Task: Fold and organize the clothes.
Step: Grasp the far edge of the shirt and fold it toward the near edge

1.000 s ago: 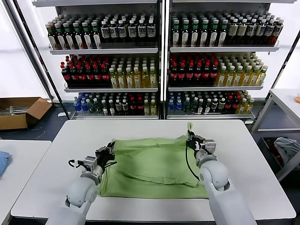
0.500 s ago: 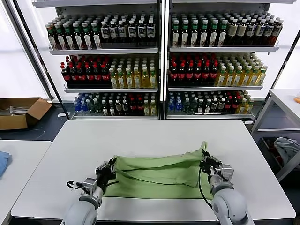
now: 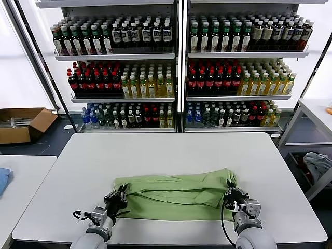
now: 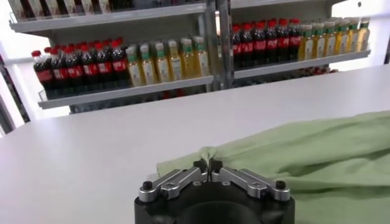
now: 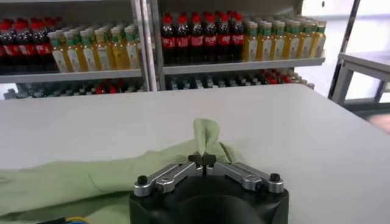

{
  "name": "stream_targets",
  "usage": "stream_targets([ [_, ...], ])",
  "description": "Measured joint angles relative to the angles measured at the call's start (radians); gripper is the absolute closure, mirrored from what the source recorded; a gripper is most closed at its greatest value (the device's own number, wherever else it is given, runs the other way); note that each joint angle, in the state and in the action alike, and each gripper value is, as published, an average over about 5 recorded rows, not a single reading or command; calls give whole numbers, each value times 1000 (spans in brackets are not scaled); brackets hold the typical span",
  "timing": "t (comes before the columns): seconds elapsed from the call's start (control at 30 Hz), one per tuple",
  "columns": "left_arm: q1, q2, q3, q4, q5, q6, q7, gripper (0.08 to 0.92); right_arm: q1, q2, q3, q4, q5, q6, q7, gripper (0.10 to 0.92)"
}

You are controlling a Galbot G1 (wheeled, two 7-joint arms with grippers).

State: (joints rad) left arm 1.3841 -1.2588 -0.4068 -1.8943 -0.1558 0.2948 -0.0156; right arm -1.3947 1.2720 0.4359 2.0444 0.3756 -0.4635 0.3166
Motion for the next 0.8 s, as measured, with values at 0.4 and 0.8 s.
stream_targets([
  [0.4,22,2,-4,-7,21,-6,11,908,-40,10,-16,-6,-42,12,4,919],
  [0.8,15,-14,-3,-23,47,-32,-1,620,-61,23,-54,-39,-128,33,22,665],
])
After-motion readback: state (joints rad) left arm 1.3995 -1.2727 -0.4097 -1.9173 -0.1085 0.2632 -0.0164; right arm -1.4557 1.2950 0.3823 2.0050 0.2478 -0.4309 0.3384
